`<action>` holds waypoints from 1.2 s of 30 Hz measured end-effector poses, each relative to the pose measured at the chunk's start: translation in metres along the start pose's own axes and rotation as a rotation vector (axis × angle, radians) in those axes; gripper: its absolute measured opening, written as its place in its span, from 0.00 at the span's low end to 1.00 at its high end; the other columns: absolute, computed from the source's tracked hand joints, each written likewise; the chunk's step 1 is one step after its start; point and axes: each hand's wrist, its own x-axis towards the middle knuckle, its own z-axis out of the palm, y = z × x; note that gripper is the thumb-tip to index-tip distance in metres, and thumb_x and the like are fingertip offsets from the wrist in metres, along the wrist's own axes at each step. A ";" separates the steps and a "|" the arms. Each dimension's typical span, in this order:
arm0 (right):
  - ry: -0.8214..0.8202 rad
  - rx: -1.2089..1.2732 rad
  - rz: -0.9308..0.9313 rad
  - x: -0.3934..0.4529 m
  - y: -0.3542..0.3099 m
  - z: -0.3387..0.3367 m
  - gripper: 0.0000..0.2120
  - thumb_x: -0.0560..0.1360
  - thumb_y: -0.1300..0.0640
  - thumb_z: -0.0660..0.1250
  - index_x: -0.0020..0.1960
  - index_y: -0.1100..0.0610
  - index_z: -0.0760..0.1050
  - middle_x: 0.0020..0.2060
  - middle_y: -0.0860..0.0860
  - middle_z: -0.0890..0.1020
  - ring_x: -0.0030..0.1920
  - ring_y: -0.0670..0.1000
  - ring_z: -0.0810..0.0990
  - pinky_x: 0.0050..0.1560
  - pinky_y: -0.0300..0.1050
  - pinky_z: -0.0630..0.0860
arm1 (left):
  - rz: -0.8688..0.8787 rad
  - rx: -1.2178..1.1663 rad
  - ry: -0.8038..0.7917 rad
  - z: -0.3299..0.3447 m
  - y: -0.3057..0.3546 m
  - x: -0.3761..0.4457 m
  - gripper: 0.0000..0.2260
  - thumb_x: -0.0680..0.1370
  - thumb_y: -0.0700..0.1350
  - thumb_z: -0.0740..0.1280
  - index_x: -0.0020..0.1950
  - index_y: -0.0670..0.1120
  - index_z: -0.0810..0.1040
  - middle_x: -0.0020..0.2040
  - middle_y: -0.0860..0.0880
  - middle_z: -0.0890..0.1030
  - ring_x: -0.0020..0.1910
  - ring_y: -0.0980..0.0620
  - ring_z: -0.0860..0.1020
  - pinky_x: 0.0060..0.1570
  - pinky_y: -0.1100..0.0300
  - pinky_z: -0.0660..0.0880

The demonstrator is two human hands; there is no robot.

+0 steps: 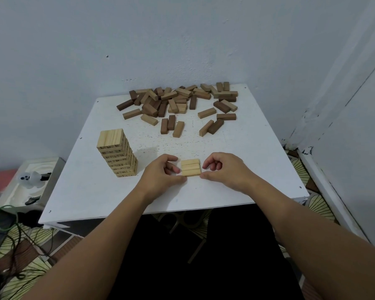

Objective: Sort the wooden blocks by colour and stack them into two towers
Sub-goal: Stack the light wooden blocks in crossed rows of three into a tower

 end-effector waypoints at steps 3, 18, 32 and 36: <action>0.005 0.013 0.008 0.000 0.000 0.000 0.12 0.68 0.49 0.82 0.46 0.48 0.82 0.38 0.42 0.79 0.37 0.42 0.74 0.43 0.37 0.73 | -0.034 0.005 -0.011 -0.003 0.003 0.001 0.30 0.67 0.43 0.84 0.65 0.53 0.75 0.49 0.49 0.84 0.43 0.54 0.79 0.47 0.60 0.75; -0.117 -0.143 0.076 0.004 -0.018 -0.006 0.40 0.71 0.46 0.77 0.76 0.32 0.60 0.43 0.46 0.77 0.46 0.46 0.77 0.63 0.53 0.72 | -0.118 0.315 -0.282 -0.022 0.035 0.023 0.36 0.65 0.47 0.86 0.69 0.60 0.76 0.43 0.50 0.83 0.43 0.52 0.80 0.43 0.57 0.71; -0.092 -0.197 0.033 0.008 -0.017 -0.002 0.22 0.72 0.44 0.76 0.64 0.35 0.76 0.40 0.43 0.73 0.44 0.44 0.75 0.60 0.50 0.65 | -0.076 0.298 -0.237 -0.019 0.029 0.024 0.22 0.69 0.47 0.84 0.59 0.59 0.83 0.38 0.51 0.79 0.36 0.54 0.74 0.37 0.58 0.67; -0.088 -0.213 -0.016 0.005 -0.020 -0.003 0.20 0.71 0.45 0.75 0.60 0.33 0.75 0.42 0.46 0.76 0.46 0.44 0.76 0.57 0.48 0.61 | -0.037 0.301 -0.217 -0.020 0.035 0.020 0.20 0.69 0.49 0.84 0.57 0.60 0.83 0.36 0.53 0.75 0.34 0.56 0.71 0.35 0.60 0.65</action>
